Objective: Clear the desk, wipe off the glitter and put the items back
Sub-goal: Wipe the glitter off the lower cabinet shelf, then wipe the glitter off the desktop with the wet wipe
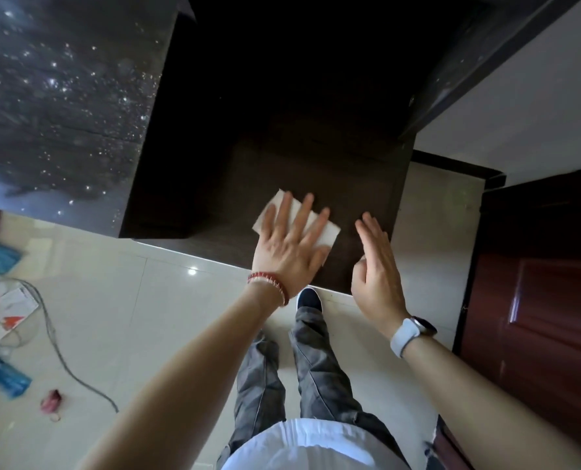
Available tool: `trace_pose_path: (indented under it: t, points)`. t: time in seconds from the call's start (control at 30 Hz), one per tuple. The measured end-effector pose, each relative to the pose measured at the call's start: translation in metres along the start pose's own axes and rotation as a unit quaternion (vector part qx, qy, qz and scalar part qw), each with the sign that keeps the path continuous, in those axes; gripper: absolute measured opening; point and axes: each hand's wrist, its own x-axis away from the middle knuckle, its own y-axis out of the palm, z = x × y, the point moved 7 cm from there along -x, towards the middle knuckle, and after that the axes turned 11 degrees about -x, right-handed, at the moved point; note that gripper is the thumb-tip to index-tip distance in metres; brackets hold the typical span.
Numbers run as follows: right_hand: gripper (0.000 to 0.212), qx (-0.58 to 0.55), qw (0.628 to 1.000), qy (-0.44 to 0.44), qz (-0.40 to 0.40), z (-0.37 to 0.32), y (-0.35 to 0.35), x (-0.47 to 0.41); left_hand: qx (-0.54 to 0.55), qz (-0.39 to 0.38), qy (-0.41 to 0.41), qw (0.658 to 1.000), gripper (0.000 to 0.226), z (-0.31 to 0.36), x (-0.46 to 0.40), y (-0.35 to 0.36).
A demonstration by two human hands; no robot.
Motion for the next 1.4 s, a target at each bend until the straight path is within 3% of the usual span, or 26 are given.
trace_pose_path:
  t: [0.1,0.23,0.4,0.47,0.57,0.63,0.7,0.83,0.9,1.0,1.1,1.23,1.3,1.4]
  points:
    - [0.054,-0.033,0.999,0.015,0.015,0.003,-0.008,0.008,-0.003,-0.018,0.015,1.0,0.053,-0.012,0.04,0.005]
    - [0.053,-0.029,0.999,0.019,-0.011,0.001,-0.005,0.018,0.044,-0.061,-0.13,0.989,0.049,-0.071,0.065,0.008]
    - [0.042,-0.01,0.996,0.084,-0.029,-0.02,-0.004,0.015,0.13,-0.05,-0.159,0.977,0.042,-0.078,0.079,-0.021]
    - [0.041,-0.045,0.99,0.114,-0.066,-0.039,-0.004,0.013,0.228,-0.036,-0.241,0.943,0.033,-0.086,0.09,-0.042]
    - [0.035,-0.135,0.969,0.133,-0.161,-0.078,0.003,0.012,0.375,0.017,-0.381,0.845,0.02,-0.101,0.109,-0.078]
    - [0.031,-0.21,0.941,0.139,-0.227,-0.114,0.008,0.014,0.461,0.044,-0.422,0.78,0.014,-0.105,0.12,-0.103]
    - [0.028,-0.271,0.915,0.141,-0.265,-0.153,0.009,0.014,0.515,0.07,-0.432,0.737,0.01,-0.111,0.127,-0.129]
    - [0.008,-0.342,0.875,0.145,-0.311,-0.218,0.009,0.015,0.573,0.148,-0.419,0.689,0.02,-0.137,0.141,-0.176]
    - [0.005,-0.335,0.875,0.134,-0.322,-0.243,0.012,0.012,0.602,0.168,-0.406,0.667,0.017,-0.153,0.145,-0.193]
    - [0.018,-0.327,0.891,0.122,-0.29,-0.283,0.021,0.002,0.662,0.155,-0.366,0.636,0.02,-0.181,0.151,-0.209]
    - [0.013,-0.326,0.911,0.136,-0.213,-0.314,0.031,-0.013,0.688,0.111,-0.303,0.65,0.036,-0.212,0.151,-0.222]
    - [0.012,-0.393,0.896,0.166,-0.127,-0.36,0.056,-0.025,0.667,0.132,-0.232,0.696,0.008,-0.269,0.154,-0.243]
    - [0.014,-0.408,0.894,0.161,-0.093,-0.383,0.068,-0.028,0.666,0.127,-0.192,0.71,0.025,-0.296,0.153,-0.25]
    - [0.015,-0.423,0.89,0.154,-0.075,-0.409,0.085,-0.032,0.627,0.047,-0.136,0.766,0.043,-0.32,0.149,-0.253]
